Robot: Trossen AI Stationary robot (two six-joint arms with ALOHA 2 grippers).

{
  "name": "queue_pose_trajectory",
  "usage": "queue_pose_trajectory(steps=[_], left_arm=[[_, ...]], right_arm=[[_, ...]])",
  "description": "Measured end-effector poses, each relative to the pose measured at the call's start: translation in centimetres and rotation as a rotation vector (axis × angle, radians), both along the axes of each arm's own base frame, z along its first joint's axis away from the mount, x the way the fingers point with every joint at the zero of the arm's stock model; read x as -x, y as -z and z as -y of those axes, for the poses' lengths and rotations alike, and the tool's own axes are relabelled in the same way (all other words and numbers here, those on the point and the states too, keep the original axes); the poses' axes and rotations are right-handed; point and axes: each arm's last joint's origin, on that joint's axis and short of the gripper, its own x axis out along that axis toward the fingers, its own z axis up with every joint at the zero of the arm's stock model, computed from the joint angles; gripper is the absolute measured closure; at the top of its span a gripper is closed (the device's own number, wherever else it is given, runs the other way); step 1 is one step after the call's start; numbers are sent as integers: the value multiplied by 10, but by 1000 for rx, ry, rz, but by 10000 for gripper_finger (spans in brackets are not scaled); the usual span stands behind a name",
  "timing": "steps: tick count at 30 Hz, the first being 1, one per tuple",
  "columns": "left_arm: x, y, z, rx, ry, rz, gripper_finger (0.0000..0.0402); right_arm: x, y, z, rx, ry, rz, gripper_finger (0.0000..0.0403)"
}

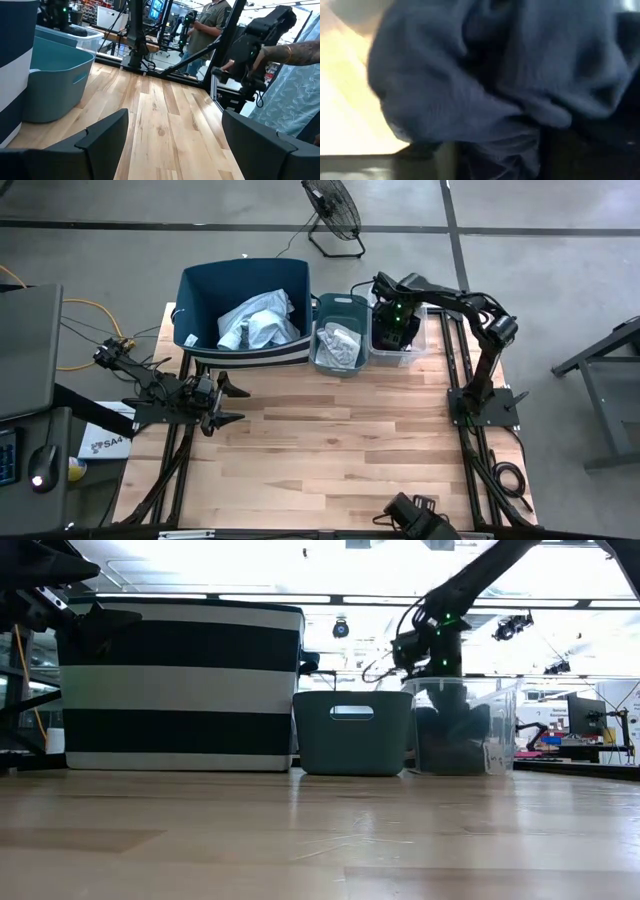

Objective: Pick & Place Cloths
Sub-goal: Put the dark blue underwear into the transparent bin, then return to Home Position

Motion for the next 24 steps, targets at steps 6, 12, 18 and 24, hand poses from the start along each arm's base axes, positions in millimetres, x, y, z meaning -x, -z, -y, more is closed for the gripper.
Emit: queue_pose_trajectory(steps=[6, 12, 18, 24], left_arm=[[0, 0, 0, 0, 0, 0, 86], [0, 0, 0, 0, 0, 0, 86], [0, 0, 0, 0, 0, 0, 86], [0, 0, 0, 0, 0, 0, 86]], right_arm=[[6, -27, -6, 74, 20, 37, 113], [17, -60, -16, 165, 36, 93, 64], [31, -94, -31, 224, 199, 203, 50], [43, -124, -56, 49, 220, 504, 51]])
